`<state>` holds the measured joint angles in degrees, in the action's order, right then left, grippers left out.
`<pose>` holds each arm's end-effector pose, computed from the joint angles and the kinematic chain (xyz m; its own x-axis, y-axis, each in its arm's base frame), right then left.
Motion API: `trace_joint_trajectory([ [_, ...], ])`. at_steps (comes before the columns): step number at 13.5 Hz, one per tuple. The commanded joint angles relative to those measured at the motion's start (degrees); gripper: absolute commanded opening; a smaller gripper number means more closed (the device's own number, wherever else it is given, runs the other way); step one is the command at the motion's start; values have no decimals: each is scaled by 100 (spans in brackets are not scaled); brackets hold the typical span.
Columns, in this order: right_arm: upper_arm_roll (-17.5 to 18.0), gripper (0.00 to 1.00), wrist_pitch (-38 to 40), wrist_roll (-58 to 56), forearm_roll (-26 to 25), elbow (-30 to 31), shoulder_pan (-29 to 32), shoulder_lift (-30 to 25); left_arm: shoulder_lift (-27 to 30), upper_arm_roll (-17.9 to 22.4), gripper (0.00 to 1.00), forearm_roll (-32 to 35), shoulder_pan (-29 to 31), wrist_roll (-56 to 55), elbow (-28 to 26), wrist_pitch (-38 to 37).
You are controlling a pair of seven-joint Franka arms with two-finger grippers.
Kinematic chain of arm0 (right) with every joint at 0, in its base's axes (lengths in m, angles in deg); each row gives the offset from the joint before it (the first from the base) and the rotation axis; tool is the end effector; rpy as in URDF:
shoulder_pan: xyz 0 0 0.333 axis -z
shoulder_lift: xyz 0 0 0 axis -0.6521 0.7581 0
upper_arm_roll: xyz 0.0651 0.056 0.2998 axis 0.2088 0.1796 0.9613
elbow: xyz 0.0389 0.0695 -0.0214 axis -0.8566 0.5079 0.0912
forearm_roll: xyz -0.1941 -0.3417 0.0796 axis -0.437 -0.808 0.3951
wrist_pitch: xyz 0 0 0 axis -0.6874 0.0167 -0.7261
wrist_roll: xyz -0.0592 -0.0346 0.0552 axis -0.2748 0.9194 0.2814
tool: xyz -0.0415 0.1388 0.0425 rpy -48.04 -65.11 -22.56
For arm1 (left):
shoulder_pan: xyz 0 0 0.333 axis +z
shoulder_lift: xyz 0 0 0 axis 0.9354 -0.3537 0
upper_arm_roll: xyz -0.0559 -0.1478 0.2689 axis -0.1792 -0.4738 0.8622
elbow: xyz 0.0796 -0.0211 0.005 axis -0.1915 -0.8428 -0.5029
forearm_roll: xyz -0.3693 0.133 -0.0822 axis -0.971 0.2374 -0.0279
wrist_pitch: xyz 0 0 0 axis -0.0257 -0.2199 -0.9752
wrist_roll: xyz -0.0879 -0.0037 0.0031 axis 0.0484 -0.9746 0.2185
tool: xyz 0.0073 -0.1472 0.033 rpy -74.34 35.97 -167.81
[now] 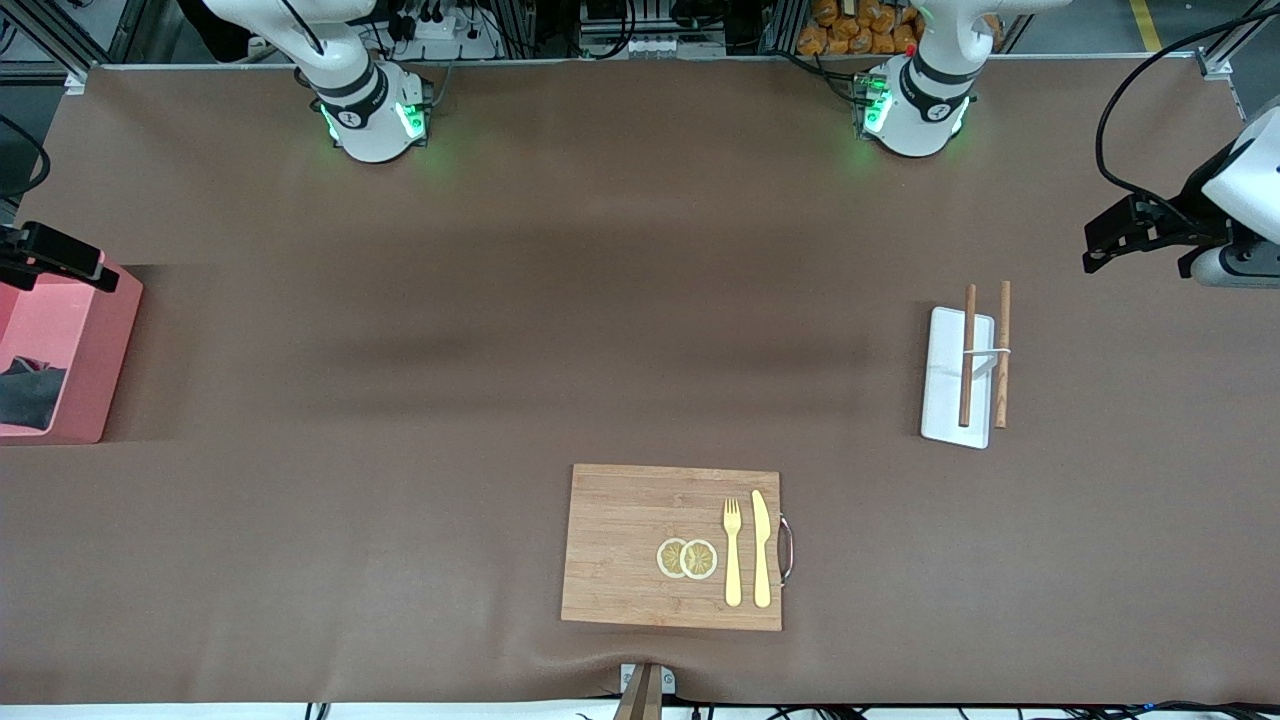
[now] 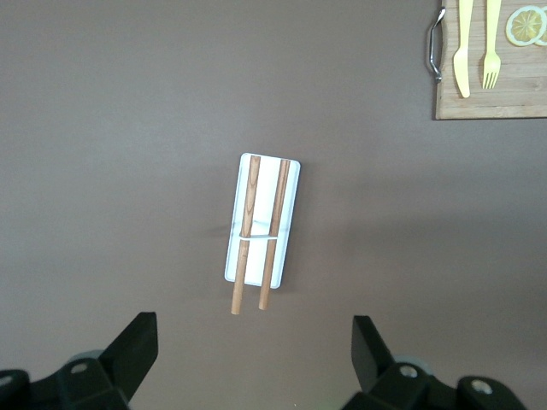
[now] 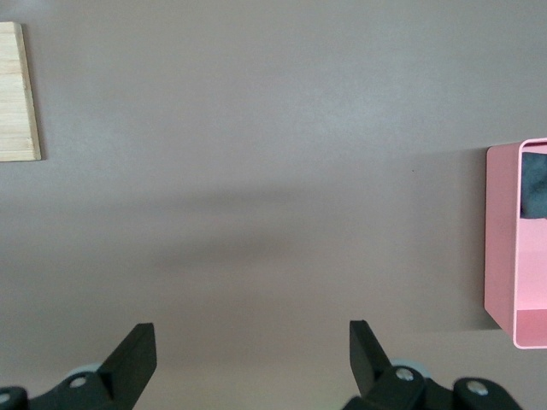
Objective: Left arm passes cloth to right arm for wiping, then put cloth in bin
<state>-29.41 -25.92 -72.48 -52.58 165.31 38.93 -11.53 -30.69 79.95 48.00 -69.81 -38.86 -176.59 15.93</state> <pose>0.5724 -0.0650 0.5796 0.9971 -0.0628 -0.0425 -0.0661 -0.9944 -0.0829 0.5629 -0.0344 0.5835 0.9976 -0.0692 0.0072 -0.0691 -0.9975 -0.0154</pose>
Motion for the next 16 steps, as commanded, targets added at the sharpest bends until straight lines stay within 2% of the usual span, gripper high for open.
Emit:
trace_joint_trajectory([
  [1, 6, 100, -46, -65, 46, 213, 45, -226, 43, -4, 100, 7, 43, -33, 22, 25],
  [2, 32, 100, -55, -73, 46, 231, 133, -200, 43, -4, 100, 7, 70, -33, 22, 25],
  [5, 646, 100, -72, -73, -76, 275, 510, -218, 52, -4, 100, 7, 70, -50, 22, 25],
  [7, 946, 100, -72, -65, -453, 292, 582, -226, 52, -4, 100, -2, 96, -85, 22, 25],
  [11, 999, 100, -116, -73, -498, 100, 591, -288, 61, 5, 100, -10, 149, -68, 31, 16],
  [16, 955, 100, -134, -65, -472, 143, 573, -472, 43, -12, 100, -10, 149, -68, 207, 7],
])
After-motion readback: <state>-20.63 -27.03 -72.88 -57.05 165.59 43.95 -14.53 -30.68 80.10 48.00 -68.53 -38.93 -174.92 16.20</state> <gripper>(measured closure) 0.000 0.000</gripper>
